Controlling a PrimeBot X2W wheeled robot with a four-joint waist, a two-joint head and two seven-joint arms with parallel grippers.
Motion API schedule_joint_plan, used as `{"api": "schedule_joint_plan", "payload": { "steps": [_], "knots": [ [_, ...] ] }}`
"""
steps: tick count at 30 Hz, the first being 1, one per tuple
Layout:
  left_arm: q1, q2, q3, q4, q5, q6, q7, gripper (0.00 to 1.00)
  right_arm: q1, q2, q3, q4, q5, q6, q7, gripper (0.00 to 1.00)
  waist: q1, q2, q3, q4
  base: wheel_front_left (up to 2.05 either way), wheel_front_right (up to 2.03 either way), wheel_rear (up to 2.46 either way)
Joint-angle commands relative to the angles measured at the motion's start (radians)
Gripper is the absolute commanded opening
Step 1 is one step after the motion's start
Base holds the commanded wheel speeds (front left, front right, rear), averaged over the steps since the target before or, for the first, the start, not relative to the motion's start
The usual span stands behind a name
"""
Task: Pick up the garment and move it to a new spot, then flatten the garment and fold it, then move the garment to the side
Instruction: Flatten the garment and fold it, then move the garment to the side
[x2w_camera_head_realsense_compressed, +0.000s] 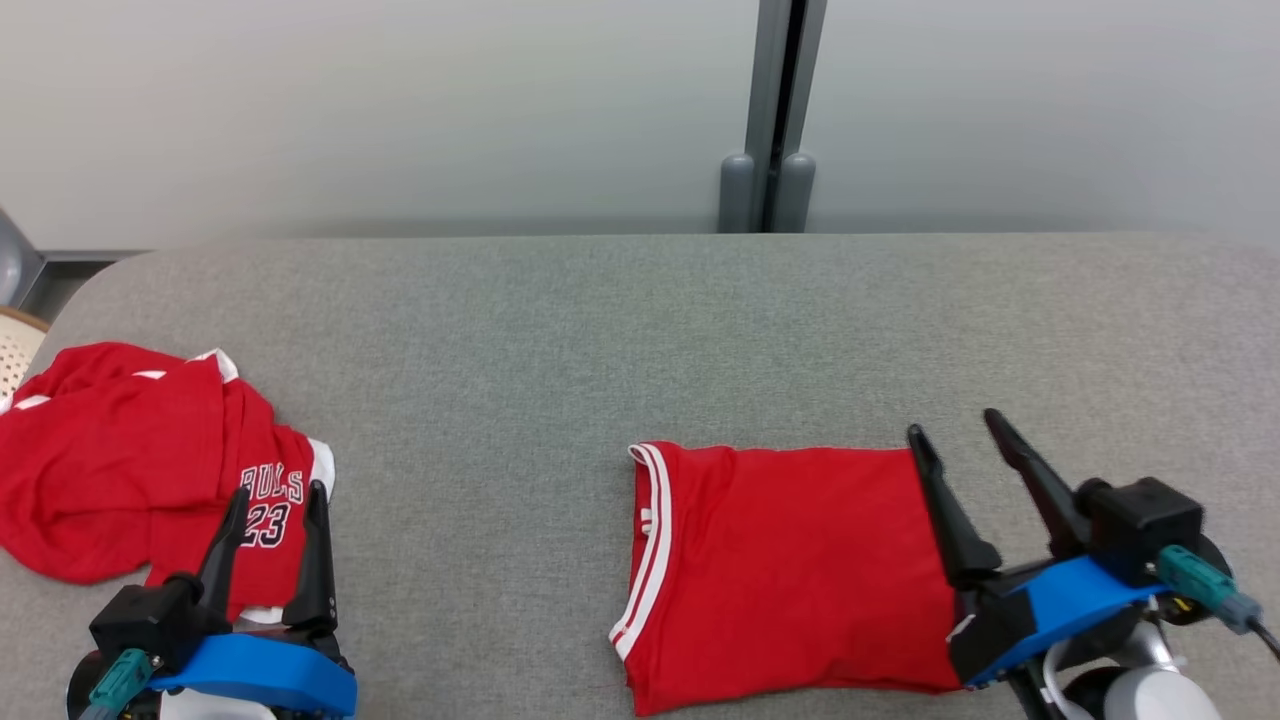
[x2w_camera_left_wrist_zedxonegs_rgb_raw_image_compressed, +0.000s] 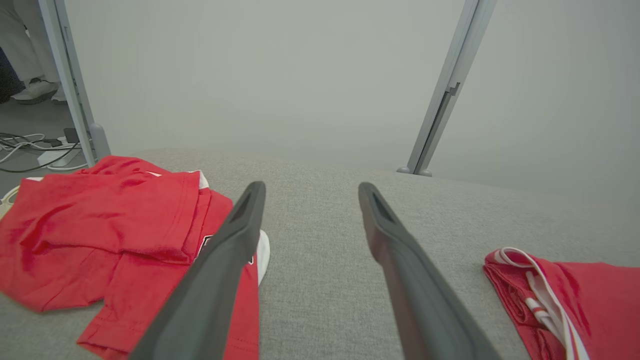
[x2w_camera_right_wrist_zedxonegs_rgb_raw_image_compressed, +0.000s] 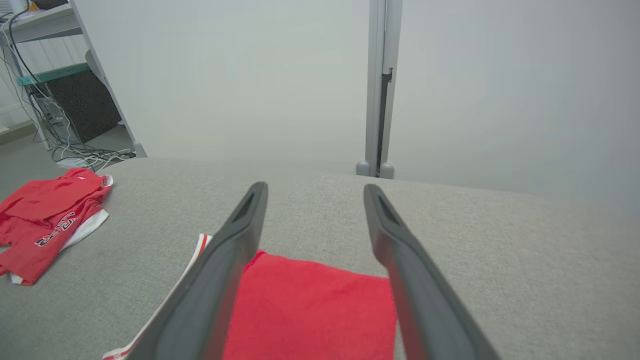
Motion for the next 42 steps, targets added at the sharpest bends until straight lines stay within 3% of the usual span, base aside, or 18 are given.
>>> {"api": "schedule_joint_plan", "payload": {
  "steps": [1,10,27,42],
  "knots": [
    [0.011,0.004,0.002,-0.003,-0.007,0.005,-0.004,1.0,0.018,0.003,-0.018,-0.009,0.002,0.0,-0.004,1.0,-0.0001,0.0,-0.013,-0.013,0.0,0.0,0.0],
    [0.05,0.011,0.004,-0.012,-0.014,0.014,-0.006,1.0,0.069,0.002,-0.137,0.028,-0.034,0.0,0.003,1.0,-0.0001,0.0,-0.052,-0.05,0.0,0.0,0.0],
    [0.076,0.021,-0.015,-0.032,-0.017,0.03,0.019,1.0,0.039,0.002,-0.15,0.167,-0.01,0.001,-0.048,1.0,-0.0001,0.0,-0.065,-0.064,0.0,0.0,0.0],
    [0.07,0.027,-0.015,-0.038,-0.032,0.041,0.022,1.0,0.024,0.002,-0.135,0.196,-0.014,0.0,-0.046,1.0,-0.0001,0.0,-0.057,-0.066,0.0,0.0,0.0]
  ]
}}
